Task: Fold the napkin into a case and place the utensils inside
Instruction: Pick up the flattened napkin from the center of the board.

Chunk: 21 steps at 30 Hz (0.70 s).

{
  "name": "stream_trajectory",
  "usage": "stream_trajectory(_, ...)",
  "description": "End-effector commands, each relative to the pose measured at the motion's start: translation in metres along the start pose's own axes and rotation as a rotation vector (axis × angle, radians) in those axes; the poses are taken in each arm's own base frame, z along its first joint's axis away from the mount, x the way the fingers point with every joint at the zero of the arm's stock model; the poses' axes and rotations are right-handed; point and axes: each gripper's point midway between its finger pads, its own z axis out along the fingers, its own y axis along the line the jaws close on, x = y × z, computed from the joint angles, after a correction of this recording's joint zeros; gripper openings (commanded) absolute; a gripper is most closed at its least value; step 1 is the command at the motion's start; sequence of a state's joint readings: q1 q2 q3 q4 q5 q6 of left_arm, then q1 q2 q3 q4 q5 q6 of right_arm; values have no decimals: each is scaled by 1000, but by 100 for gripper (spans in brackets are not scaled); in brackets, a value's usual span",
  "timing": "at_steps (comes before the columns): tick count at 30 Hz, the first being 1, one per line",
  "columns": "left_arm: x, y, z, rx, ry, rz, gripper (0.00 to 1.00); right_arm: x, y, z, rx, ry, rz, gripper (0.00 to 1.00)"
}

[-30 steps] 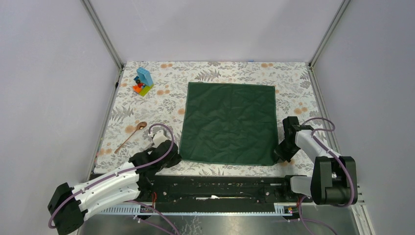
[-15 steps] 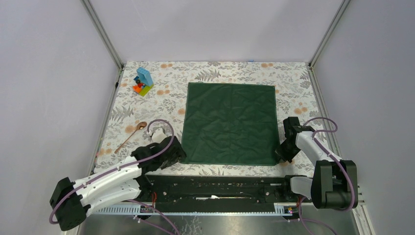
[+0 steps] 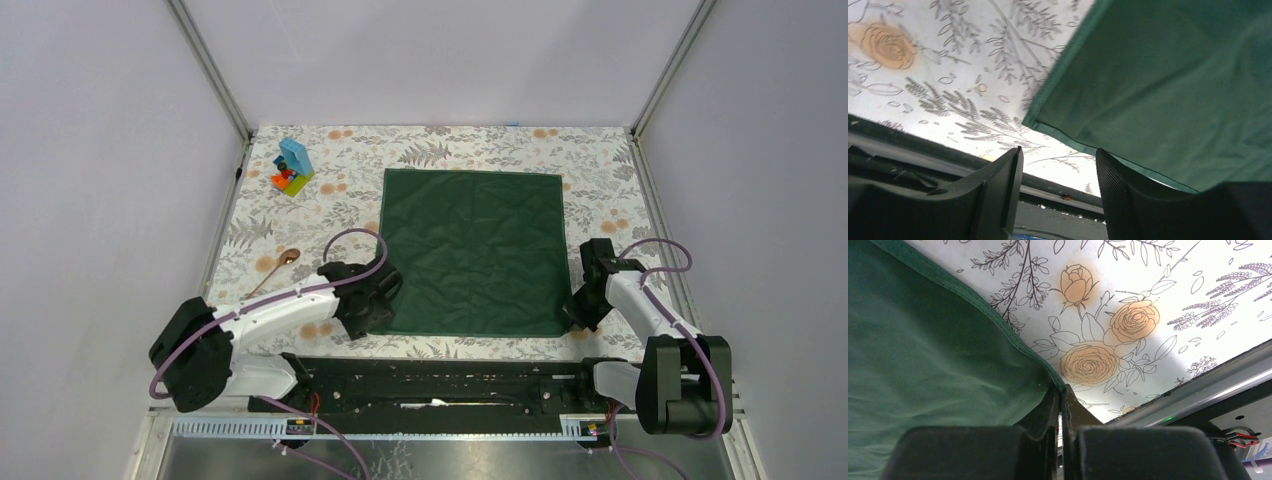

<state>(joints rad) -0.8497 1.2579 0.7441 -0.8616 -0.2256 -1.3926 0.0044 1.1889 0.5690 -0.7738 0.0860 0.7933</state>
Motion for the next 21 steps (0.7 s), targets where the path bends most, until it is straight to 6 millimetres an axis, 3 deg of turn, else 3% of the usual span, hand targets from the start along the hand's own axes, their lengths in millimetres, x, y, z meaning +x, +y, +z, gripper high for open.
stream_trajectory(1,0,10,0,-76,30,-99,57,-1,1,-5,-14,-12,9,0)
stream_trajectory(4,-2,13,6,-103,32,-118,50,-1,1,-5,-17,-15,5,0)
stream_trajectory(21,-6,14,32,-142,18,-118,49,-1,3,-4,-25,-13,0,0)
